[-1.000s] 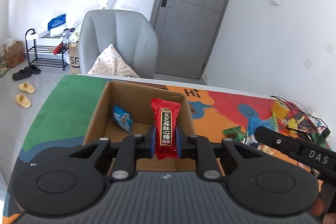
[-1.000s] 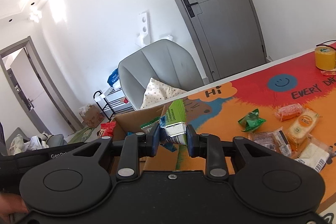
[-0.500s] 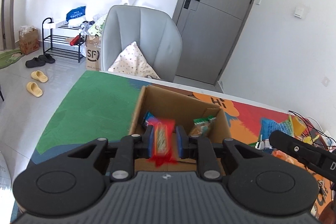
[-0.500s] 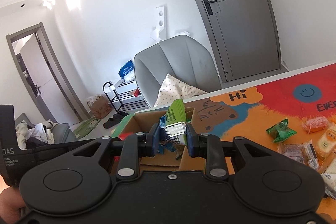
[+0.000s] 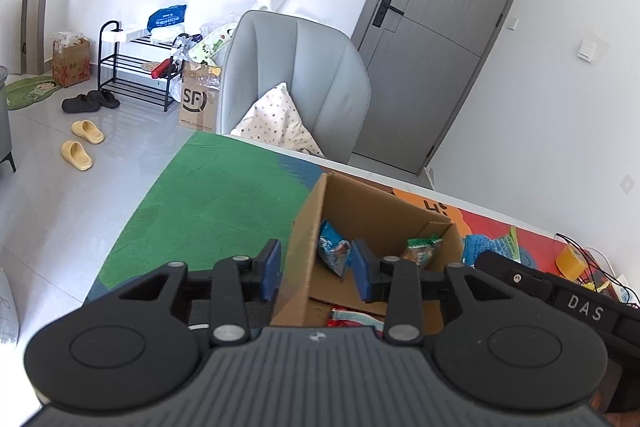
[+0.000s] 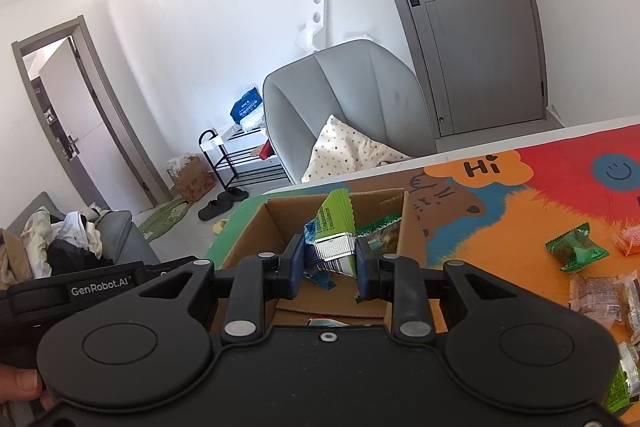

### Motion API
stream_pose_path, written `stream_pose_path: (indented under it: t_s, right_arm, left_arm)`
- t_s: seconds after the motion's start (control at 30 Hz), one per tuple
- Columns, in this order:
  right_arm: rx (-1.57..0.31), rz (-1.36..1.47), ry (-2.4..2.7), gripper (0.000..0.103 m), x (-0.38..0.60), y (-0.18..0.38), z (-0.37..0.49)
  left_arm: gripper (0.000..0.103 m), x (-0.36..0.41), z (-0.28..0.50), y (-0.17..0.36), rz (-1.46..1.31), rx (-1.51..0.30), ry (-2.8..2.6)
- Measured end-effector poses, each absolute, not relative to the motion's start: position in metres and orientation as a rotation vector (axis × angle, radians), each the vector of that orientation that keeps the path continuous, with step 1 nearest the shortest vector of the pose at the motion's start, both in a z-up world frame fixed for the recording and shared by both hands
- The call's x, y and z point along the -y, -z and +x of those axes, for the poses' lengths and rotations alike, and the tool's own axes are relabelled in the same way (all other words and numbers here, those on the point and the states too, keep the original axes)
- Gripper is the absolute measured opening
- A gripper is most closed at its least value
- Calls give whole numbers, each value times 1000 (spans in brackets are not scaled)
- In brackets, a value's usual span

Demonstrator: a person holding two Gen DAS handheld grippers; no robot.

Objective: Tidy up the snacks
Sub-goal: 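Lower the green-white packet into the box and open the right tool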

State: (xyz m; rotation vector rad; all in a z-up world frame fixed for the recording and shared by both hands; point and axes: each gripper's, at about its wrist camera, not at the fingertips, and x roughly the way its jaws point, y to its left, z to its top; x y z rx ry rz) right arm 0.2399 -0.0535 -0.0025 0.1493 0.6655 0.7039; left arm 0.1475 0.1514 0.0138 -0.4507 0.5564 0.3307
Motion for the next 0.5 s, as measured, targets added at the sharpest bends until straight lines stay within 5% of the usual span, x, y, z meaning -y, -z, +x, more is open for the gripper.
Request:
stream_pose_path:
  t_s: [0.2,0.33,0.5]
  right_arm:
    - [-694,139,-720,27,31,7,246]
    - [-705,145,-735,43,22,11,247]
    - [-746,162,-712,45,21,19,251]
  left_arm:
    - [53,-167,147,-4,-466,-582,-340]
    - [70,-178,149,6,-470,-622,-345]
    - [85,-189,155,17,-468,-661,-350]
